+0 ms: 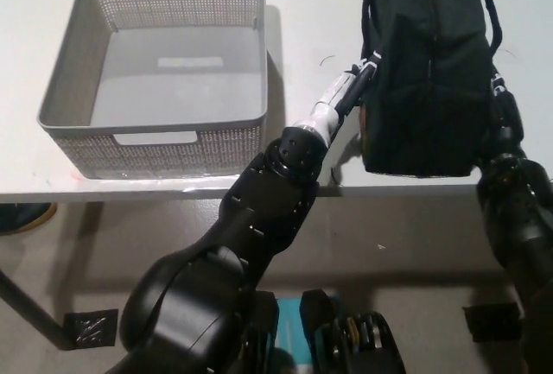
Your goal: Use both hands to pick up a lunch bag on the right hand side and place it into a container on the left hand side
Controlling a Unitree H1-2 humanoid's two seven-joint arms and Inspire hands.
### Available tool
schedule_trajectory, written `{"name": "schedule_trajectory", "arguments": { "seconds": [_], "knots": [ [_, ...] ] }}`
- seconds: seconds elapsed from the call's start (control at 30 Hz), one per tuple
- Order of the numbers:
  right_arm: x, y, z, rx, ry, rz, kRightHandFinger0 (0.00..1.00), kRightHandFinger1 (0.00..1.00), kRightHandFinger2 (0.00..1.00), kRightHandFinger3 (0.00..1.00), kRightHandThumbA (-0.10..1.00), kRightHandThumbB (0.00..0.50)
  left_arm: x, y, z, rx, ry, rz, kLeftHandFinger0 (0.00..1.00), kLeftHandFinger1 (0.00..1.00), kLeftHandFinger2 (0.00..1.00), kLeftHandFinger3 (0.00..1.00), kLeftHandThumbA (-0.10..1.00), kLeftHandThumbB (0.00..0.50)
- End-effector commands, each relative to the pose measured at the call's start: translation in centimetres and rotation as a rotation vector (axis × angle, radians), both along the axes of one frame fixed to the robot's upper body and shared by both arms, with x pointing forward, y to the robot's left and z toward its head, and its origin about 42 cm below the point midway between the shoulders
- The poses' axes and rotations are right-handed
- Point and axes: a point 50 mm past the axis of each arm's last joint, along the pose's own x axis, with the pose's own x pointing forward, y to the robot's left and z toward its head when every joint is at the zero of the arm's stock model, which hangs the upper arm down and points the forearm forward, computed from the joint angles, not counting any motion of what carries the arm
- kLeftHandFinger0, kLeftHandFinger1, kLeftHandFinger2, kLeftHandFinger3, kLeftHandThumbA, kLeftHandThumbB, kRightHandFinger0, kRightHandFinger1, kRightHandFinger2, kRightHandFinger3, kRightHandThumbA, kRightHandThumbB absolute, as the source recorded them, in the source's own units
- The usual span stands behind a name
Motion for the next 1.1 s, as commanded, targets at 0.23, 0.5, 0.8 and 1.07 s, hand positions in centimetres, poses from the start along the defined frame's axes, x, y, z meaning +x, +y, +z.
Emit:
{"name": "schedule_trajectory", "arguments": {
  "seconds": [0.23,0.5,0.8,1.07],
  "knots": [
    [0.2,9.0,3.0,-0.034,-0.179,0.184,1.00,1.00,1.00,1.00,1.00,0.181,-1.1,-4.8,2.2,0.058,-0.019,-0.106,1.00,1.00,1.00,1.00,1.00,0.329],
    [0.2,7.8,4.6,-0.065,-0.204,0.173,1.00,1.00,1.00,1.00,1.00,0.205,-0.9,-5.8,4.0,0.046,0.000,-0.108,1.00,1.00,1.00,1.00,1.00,0.325],
    [0.5,6.8,7.3,-0.060,-0.223,0.140,1.00,1.00,1.00,1.00,1.00,0.188,-0.7,-7.1,6.7,0.001,0.002,-0.105,1.00,1.00,1.00,1.00,1.00,0.256],
    [0.0,5.3,10.9,-0.044,-0.247,0.073,1.00,1.00,1.00,1.00,1.00,0.226,-0.8,-8.7,9.9,-0.023,-0.033,-0.161,1.00,1.00,1.00,1.00,1.00,0.220]
  ]
}}
